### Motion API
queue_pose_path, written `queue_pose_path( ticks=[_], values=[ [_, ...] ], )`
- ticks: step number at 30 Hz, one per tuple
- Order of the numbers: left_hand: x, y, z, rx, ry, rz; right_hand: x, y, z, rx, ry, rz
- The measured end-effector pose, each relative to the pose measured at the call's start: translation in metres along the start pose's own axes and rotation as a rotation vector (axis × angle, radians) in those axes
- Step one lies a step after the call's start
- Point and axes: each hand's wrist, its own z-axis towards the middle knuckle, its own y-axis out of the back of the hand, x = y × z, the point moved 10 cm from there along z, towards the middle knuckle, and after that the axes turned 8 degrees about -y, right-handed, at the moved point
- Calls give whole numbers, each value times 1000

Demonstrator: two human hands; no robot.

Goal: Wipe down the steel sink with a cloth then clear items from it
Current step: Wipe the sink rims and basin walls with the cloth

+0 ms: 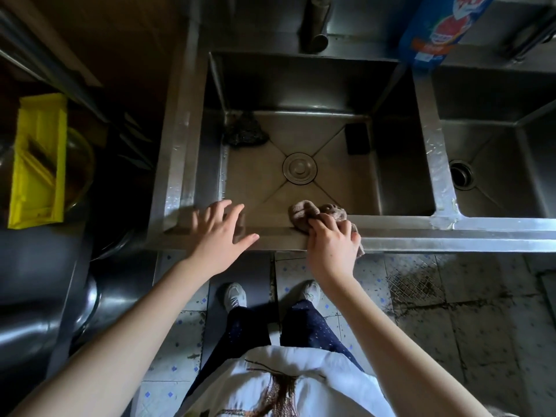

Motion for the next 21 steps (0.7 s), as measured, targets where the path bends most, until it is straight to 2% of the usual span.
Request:
queue_pose_path(
  ticks=[14, 21],
  values=[
    [85, 20, -24, -21, -75, 144, 132, -24, -40, -80, 119, 37],
    [105, 28, -30, -71, -71, 111, 176, -36, -53, -98, 201, 13]
  ],
)
